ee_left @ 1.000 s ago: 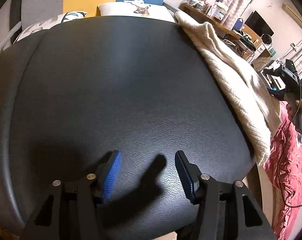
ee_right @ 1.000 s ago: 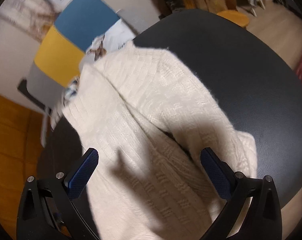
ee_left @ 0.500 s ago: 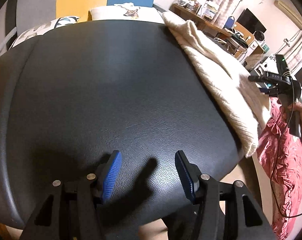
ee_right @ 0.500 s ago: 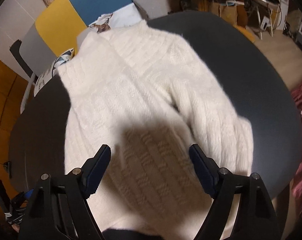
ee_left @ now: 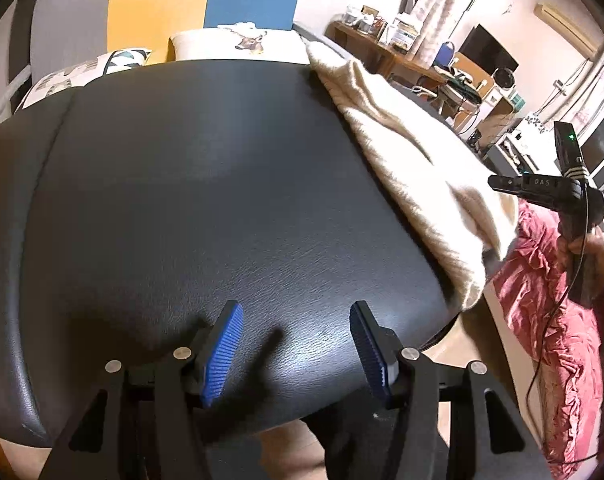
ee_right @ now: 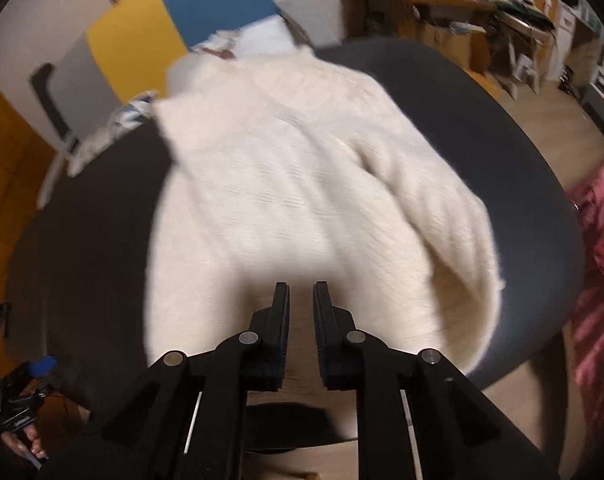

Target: Fold clothes

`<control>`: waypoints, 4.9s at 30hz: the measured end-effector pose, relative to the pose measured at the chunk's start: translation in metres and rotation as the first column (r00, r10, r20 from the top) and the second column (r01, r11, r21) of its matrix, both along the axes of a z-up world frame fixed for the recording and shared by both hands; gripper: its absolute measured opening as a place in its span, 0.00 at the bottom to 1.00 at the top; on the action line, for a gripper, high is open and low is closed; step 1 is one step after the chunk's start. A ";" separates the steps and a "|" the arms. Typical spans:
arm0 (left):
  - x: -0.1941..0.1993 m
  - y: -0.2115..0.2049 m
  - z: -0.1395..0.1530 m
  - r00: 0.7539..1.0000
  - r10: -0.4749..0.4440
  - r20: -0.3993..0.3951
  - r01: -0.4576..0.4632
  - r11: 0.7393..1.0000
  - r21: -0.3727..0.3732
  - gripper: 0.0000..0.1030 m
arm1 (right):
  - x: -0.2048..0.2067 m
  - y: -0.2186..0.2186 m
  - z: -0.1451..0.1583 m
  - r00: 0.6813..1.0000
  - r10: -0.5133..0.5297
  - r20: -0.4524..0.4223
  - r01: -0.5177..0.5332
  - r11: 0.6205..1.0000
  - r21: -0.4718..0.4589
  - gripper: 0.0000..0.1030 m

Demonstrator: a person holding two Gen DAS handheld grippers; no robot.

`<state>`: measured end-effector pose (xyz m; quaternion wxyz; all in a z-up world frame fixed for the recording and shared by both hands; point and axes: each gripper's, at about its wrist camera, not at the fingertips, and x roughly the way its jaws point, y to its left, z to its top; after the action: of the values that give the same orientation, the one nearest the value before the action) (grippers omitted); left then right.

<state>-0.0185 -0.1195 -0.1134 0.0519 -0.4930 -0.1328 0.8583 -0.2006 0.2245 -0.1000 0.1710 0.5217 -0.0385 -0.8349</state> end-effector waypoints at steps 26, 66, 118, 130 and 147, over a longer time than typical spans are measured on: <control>-0.085 0.090 0.039 0.973 -0.219 -0.078 0.212 0.973 -0.088 0.54 | -0.012 0.042 -0.023 0.998 -0.001 0.067 -0.001 0.999 0.035 0.11; -0.199 0.101 -0.013 0.954 -0.176 0.242 0.129 0.972 0.197 0.54 | 0.097 -0.099 -0.026 0.974 0.192 -0.122 -0.211 0.963 -0.166 0.08; -0.026 -0.196 0.016 0.972 0.233 0.035 -0.234 0.939 0.252 0.04 | -0.007 -0.054 -0.017 0.998 -0.066 -0.009 0.066 0.998 0.005 0.40; -0.037 -0.191 0.002 0.968 0.241 0.070 -0.251 0.937 0.244 0.04 | -0.020 -0.074 -0.031 0.961 0.275 -0.015 -0.238 0.859 0.453 0.56; -0.034 -0.194 0.002 0.963 0.258 0.079 -0.269 0.939 0.216 0.04 | -0.028 -0.090 -0.029 0.957 0.291 0.008 -0.274 0.892 0.360 0.12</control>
<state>-0.0529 -0.3135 -0.1117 -0.0113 -0.4829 -0.2950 0.8244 -0.2289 0.1346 -0.1292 0.1936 0.5248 0.1939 -0.8059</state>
